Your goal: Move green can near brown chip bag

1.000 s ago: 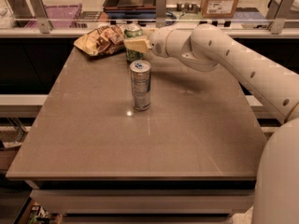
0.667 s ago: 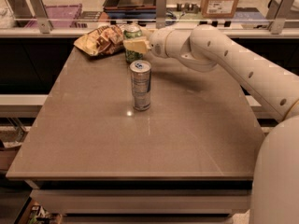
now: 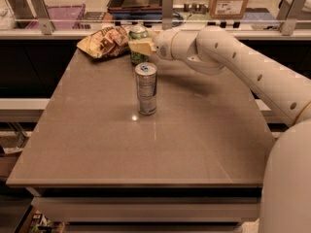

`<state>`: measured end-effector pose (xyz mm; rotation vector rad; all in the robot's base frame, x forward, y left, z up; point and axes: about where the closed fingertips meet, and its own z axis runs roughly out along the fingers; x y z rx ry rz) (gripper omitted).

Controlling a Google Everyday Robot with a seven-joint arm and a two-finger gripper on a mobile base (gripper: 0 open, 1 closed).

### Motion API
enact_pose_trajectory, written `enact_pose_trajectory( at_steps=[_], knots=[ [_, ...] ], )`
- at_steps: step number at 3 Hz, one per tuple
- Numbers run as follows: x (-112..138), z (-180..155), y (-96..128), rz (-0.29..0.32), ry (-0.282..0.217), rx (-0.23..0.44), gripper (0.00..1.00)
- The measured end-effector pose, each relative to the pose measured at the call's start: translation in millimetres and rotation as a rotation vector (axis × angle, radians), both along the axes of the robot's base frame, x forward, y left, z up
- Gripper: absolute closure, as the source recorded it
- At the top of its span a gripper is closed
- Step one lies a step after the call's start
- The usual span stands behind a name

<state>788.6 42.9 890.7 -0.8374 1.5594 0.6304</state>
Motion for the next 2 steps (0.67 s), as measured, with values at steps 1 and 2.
enact_pose_trajectory(
  at_steps=[1,2],
  knots=[
    [-0.4,-0.4,3.0,0.004,0.001,0.001,0.12],
    [-0.8,-0.7,5.7,0.008,0.001,0.001,0.00]
  ],
)
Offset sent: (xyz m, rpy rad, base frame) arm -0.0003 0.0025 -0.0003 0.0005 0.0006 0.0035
